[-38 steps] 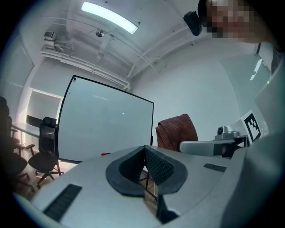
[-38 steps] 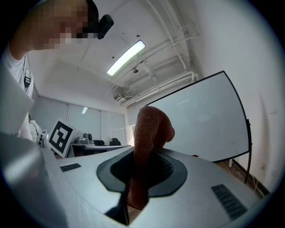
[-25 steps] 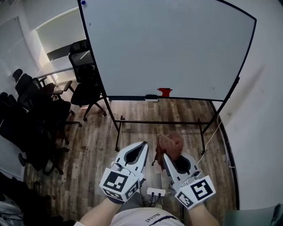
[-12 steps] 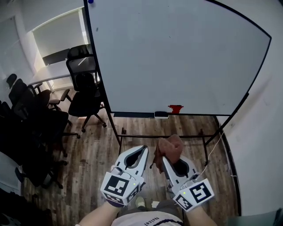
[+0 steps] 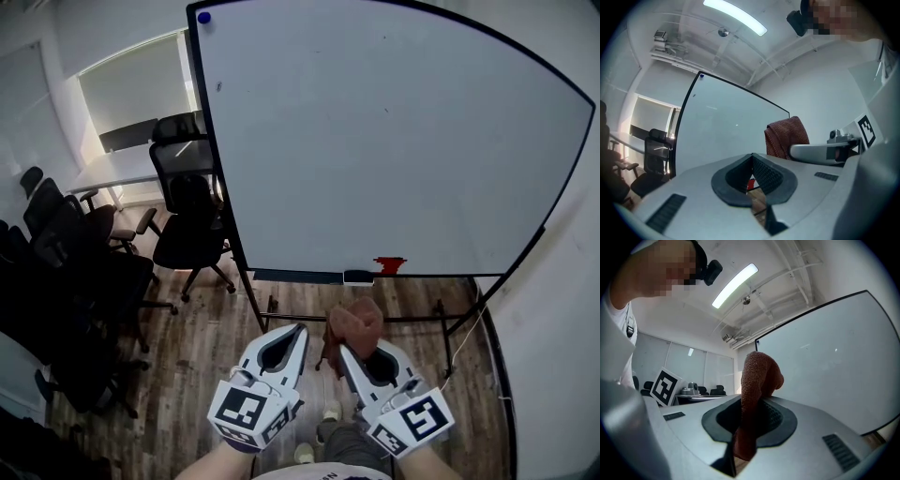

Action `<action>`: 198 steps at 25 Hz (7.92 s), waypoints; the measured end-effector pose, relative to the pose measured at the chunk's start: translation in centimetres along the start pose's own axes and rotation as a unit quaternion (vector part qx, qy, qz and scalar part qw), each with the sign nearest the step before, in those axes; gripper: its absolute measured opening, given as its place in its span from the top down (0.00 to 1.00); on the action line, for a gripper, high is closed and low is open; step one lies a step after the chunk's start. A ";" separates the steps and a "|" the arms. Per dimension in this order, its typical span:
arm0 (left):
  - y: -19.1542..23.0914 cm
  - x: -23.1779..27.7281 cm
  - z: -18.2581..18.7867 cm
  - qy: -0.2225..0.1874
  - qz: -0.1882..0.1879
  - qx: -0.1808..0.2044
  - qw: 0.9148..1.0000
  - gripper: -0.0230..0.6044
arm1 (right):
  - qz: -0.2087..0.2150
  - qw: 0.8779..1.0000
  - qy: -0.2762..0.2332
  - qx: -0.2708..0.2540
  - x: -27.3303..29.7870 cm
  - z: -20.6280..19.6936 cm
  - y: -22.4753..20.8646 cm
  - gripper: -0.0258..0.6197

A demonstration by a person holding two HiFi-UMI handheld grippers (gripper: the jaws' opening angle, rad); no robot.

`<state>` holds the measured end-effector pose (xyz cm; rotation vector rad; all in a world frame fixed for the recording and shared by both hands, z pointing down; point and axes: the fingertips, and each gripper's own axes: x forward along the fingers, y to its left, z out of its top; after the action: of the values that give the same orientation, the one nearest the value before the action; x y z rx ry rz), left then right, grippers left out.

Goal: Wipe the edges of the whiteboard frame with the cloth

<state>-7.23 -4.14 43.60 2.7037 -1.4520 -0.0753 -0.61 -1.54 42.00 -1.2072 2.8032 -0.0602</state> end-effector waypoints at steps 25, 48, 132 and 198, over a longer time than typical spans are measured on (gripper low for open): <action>17.1 19.3 12.9 -0.047 0.078 0.065 0.994 0.95 | 0.139 0.986 -0.055 -0.074 24.2 10.6 -13.1 0.86; 25.9 18.3 31.6 -0.170 0.043 0.142 0.974 0.95 | 0.125 0.923 -0.138 -0.338 36.5 32.8 -4.5 0.86; 19.3 23.4 46.3 -0.281 0.010 0.188 0.941 0.95 | -0.092 0.782 0.030 -0.616 40.0 47.2 -16.5 0.86; -7.0 40.1 39.8 -0.257 -0.190 0.152 0.936 0.95 | -0.304 0.784 0.030 -0.540 15.3 49.6 -41.9 0.86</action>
<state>17.61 -35.33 3.02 3.3685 -1.0646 -0.6789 24.02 -41.47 -5.36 -2.2355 2.2339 1.6595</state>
